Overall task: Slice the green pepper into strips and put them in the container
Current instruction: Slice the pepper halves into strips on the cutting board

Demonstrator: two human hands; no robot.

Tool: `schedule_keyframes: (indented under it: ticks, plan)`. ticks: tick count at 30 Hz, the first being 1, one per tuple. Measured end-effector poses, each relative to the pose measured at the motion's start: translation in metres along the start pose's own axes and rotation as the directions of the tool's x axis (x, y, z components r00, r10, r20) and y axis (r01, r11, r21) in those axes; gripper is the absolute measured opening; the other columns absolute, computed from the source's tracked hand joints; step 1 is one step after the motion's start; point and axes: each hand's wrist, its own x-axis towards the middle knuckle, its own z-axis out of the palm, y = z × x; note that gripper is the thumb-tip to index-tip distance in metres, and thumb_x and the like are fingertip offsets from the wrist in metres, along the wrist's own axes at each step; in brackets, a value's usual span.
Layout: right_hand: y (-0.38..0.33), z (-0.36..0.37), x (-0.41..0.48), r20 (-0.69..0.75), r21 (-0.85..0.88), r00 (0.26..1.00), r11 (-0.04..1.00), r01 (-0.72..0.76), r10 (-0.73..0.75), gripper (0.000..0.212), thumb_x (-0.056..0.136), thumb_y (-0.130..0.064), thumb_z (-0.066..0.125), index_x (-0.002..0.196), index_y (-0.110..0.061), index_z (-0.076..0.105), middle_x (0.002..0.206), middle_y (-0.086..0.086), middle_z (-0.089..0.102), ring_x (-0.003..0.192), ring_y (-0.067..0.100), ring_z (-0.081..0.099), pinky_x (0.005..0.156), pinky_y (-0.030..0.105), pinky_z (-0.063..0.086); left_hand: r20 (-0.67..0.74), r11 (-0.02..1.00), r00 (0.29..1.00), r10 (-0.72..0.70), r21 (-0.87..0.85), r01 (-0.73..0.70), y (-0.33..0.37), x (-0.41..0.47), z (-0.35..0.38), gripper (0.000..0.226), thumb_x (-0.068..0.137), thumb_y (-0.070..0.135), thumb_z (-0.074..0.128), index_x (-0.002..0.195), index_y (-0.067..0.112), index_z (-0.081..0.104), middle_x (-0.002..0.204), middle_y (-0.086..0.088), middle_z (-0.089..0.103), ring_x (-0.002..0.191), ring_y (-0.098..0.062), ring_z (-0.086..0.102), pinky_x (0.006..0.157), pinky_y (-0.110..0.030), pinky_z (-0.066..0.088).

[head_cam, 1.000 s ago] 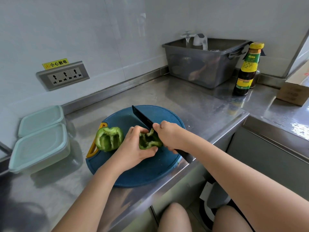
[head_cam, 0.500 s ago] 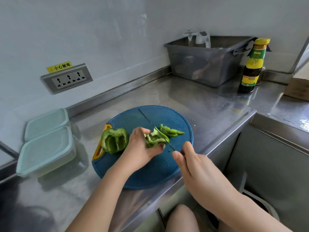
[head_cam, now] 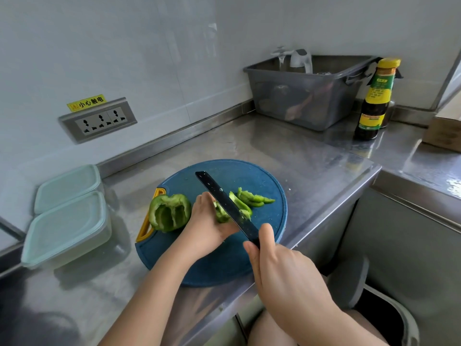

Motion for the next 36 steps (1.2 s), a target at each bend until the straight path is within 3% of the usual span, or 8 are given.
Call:
schedule_keyframes:
  ticks: [3, 6, 9, 12, 14, 18, 29, 36]
  plan:
    - [-0.006, -0.011, -0.001, 0.08, -0.018, 0.996, 1.0, -0.025, 0.026, 0.03, 0.095, -0.042, 0.033, 0.081, -0.021, 0.017, 0.046, -0.006, -0.002, 0.036, 0.015, -0.006, 0.041, 0.021, -0.008, -0.004, 1.0, 1.0, -0.006, -0.015, 0.006, -0.002, -0.001, 0.0, 0.07, 0.058, 0.069, 0.06, 0.108, 0.021, 0.051, 0.108, 0.005, 0.045, 0.109, -0.012, 0.041, 0.089, -0.027, 0.038]
    - [-0.003, -0.001, 0.008, 0.088, -0.066, 0.996, 0.997, 0.035, -0.029, 0.028, 0.1, -0.043, 0.024, 0.085, -0.021, 0.017, 0.048, -0.005, 0.021, 0.038, 0.014, 0.016, 0.04, 0.026, 0.007, -0.009, 0.998, 0.999, -0.03, -0.054, 0.03, -0.003, -0.001, 0.001, 0.059, 0.067, 0.054, 0.071, 0.11, 0.022, 0.048, 0.111, 0.004, 0.045, 0.112, -0.012, 0.043, 0.093, -0.027, 0.038]
    - [-0.003, -0.009, 0.016, 0.148, 0.037, 0.989, 0.999, -0.031, 0.025, 0.033, 0.09, -0.037, 0.044, 0.08, -0.02, 0.018, 0.045, -0.007, 0.0, 0.035, 0.013, -0.004, 0.041, 0.022, -0.007, -0.007, 0.998, 1.0, -0.028, -0.052, 0.028, 0.0, -0.002, -0.001, 0.056, 0.072, 0.041, 0.074, 0.115, 0.023, 0.043, 0.115, 0.004, 0.043, 0.115, -0.01, 0.041, 0.095, -0.023, 0.034]
    - [0.005, 0.007, 0.024, 0.066, -0.11, 0.997, 0.993, 0.048, -0.041, 0.026, 0.1, -0.04, 0.028, 0.086, -0.02, 0.019, 0.048, -0.006, 0.019, 0.037, 0.011, 0.013, 0.039, 0.026, 0.006, 0.001, 0.999, 1.0, -0.027, -0.045, 0.027, 0.001, -0.002, -0.003, 0.057, 0.075, 0.042, 0.071, 0.121, 0.022, 0.043, 0.118, 0.003, 0.043, 0.118, -0.011, 0.04, 0.098, -0.026, 0.034]
    - [0.011, 0.01, 0.026, 0.09, -0.017, 0.991, 0.995, 0.096, -0.094, 0.027, 0.099, -0.046, 0.017, 0.09, -0.021, 0.018, 0.055, -0.005, 0.031, 0.044, 0.016, 0.025, 0.042, 0.029, 0.016, 0.004, 0.999, 0.999, -0.033, -0.041, 0.033, 0.001, -0.001, -0.003, 0.057, 0.077, 0.044, 0.069, 0.122, 0.021, 0.043, 0.118, 0.003, 0.043, 0.118, -0.011, 0.04, 0.097, -0.025, 0.034]
    - [0.02, 0.003, 0.03, 0.13, 0.111, 0.984, 0.988, 0.109, -0.123, 0.029, 0.099, -0.046, 0.018, 0.086, -0.021, 0.017, 0.058, -0.004, 0.036, 0.052, 0.026, 0.035, 0.051, 0.035, 0.031, 0.008, 0.999, 0.999, -0.04, -0.023, 0.041, 0.002, 0.0, -0.005, 0.054, 0.078, 0.044, 0.068, 0.121, 0.021, 0.044, 0.118, 0.002, 0.043, 0.117, -0.012, 0.041, 0.095, -0.024, 0.033]
    - [0.025, -0.001, 0.053, 0.247, 0.312, 0.956, 0.947, 0.075, -0.158, 0.029, 0.1, -0.042, 0.027, 0.089, -0.015, 0.032, 0.062, 0.001, 0.045, 0.057, 0.025, 0.046, 0.055, 0.039, 0.038, 0.049, 0.998, 0.997, -0.055, -0.024, 0.056, 0.004, -0.001, -0.007, 0.05, 0.08, 0.043, 0.066, 0.118, 0.021, 0.041, 0.117, 0.003, 0.041, 0.114, -0.01, 0.042, 0.091, -0.021, 0.032]
    - [0.026, -0.011, 0.084, 0.451, 0.427, 0.888, 0.895, -0.127, -0.09, 0.035, 0.101, -0.04, 0.027, 0.074, -0.018, 0.029, 0.067, 0.001, 0.041, 0.057, 0.016, 0.038, 0.053, 0.027, 0.032, 0.066, 0.997, 0.995, -0.074, -0.019, 0.076, 0.009, -0.002, -0.008, 0.048, 0.083, 0.042, 0.064, 0.118, 0.021, 0.038, 0.121, 0.004, 0.037, 0.112, -0.01, 0.04, 0.086, -0.021, 0.032]
